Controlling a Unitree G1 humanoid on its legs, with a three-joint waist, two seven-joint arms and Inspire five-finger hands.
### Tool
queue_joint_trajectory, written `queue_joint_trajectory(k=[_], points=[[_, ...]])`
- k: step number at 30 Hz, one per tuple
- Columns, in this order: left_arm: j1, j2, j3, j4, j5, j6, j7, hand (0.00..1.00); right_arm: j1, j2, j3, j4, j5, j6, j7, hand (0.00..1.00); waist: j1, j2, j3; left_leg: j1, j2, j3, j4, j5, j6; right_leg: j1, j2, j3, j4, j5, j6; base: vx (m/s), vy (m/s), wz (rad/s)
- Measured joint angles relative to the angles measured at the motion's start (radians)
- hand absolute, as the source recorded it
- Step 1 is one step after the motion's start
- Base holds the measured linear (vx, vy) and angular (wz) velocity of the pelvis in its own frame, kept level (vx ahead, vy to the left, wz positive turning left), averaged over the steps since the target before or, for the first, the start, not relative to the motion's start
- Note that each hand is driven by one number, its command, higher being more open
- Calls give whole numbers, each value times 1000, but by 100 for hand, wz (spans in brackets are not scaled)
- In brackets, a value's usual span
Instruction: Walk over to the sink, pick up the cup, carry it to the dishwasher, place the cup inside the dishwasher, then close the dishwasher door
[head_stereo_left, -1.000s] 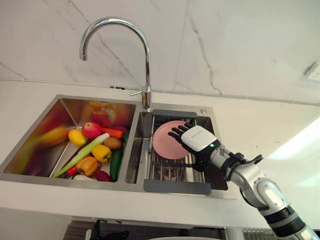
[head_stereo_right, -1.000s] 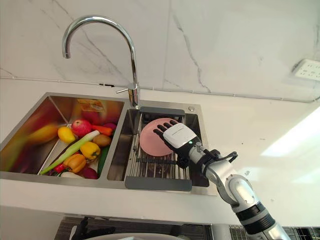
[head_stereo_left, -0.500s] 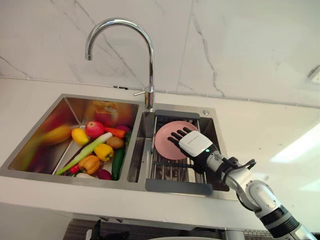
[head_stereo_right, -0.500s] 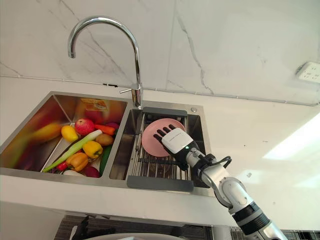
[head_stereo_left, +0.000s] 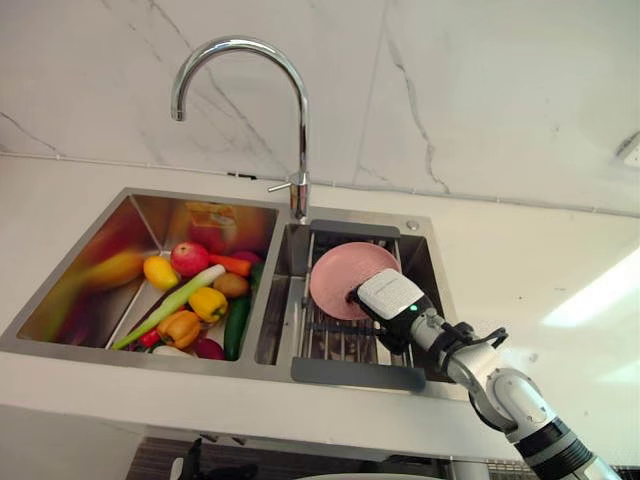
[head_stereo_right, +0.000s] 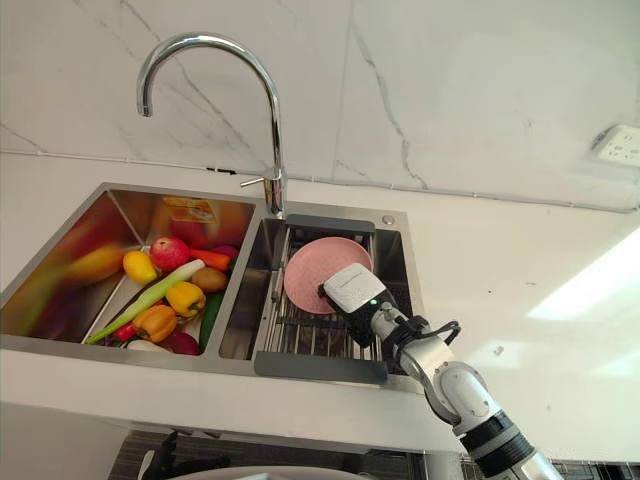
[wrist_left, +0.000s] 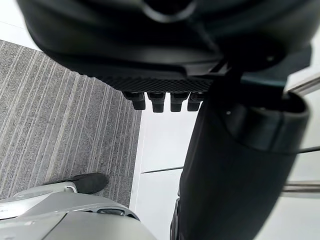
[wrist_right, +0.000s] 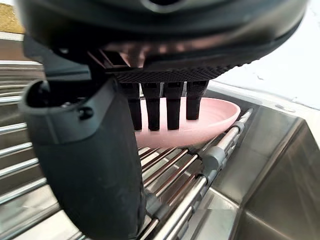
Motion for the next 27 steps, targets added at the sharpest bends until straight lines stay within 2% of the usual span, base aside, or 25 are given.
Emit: queue_joint_trajectory(k=[9, 12, 21, 27], points=[[4, -1, -1, -1, 1, -17, 54, 100, 7, 12, 4, 10, -62, 120, -306, 0, 0, 9, 8, 0, 0, 1, 0, -1, -1, 0, 0, 1, 0, 0, 0, 0, 0, 0], [9, -1, -1, -2, 1, -29, 69, 100, 7, 36, -1, 39, -57, 155, -383, 0, 0, 11, 9, 0, 0, 1, 0, -1, -1, 0, 0, 1, 1, -1, 1, 0, 0, 0], [20, -1, -1, -2, 1, -49, 84, 100, 7, 46, -41, 62, 63, 191, -474, 0, 1, 23, 17, 1, 0, 1, 0, -1, -2, 1, 0, 0, 1, -1, 1, 0, 0, 0], [20, -1, -1, -3, 1, -56, 84, 100, 7, 46, -43, 64, 104, 169, -480, 0, 0, 24, 18, 2, 0, 1, 0, -1, -2, 2, 0, 0, 1, -1, 1, 0, 0, 0]])
